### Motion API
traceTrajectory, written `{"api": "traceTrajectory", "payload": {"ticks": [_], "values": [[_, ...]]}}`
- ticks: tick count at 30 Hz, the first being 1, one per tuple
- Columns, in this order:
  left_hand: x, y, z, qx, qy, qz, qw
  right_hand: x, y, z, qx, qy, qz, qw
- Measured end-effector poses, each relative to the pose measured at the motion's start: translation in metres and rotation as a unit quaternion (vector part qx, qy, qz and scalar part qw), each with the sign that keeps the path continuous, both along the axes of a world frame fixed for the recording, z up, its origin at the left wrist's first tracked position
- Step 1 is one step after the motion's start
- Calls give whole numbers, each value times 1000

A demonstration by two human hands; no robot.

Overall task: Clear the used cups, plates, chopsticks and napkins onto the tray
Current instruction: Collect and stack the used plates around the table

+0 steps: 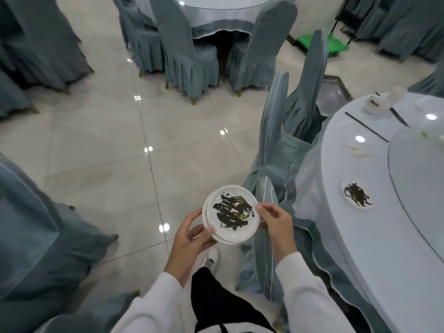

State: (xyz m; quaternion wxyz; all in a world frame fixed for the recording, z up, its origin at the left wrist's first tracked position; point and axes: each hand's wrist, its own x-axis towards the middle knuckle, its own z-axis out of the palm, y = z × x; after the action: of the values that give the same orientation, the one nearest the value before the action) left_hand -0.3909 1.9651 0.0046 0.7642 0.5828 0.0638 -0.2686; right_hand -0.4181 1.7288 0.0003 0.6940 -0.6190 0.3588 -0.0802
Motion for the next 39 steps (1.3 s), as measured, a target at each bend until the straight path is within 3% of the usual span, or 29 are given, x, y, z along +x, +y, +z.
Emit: {"api": "traceTrajectory", "payload": {"ticks": [5, 8, 14, 27, 32, 39], "values": [[74, 3, 10, 9, 1, 7, 1000, 79, -7, 1, 106, -11, 62, 992], [124, -3, 17, 15, 5, -8, 1000, 119, -18, 3, 122, -42, 63, 990], [200, -43, 22, 29, 8, -66, 997, 176, -48, 8, 101, -67, 2, 993], [299, -180, 5, 51, 25, -253, 966, 181, -125, -3, 79, -36, -227, 970], [359, -250, -2, 51, 23, -342, 938, 195, -161, -13, 93, -32, -341, 935], [448, -334, 1, 48, 26, -429, 902, 224, -184, -14, 121, -35, -511, 850]]}}
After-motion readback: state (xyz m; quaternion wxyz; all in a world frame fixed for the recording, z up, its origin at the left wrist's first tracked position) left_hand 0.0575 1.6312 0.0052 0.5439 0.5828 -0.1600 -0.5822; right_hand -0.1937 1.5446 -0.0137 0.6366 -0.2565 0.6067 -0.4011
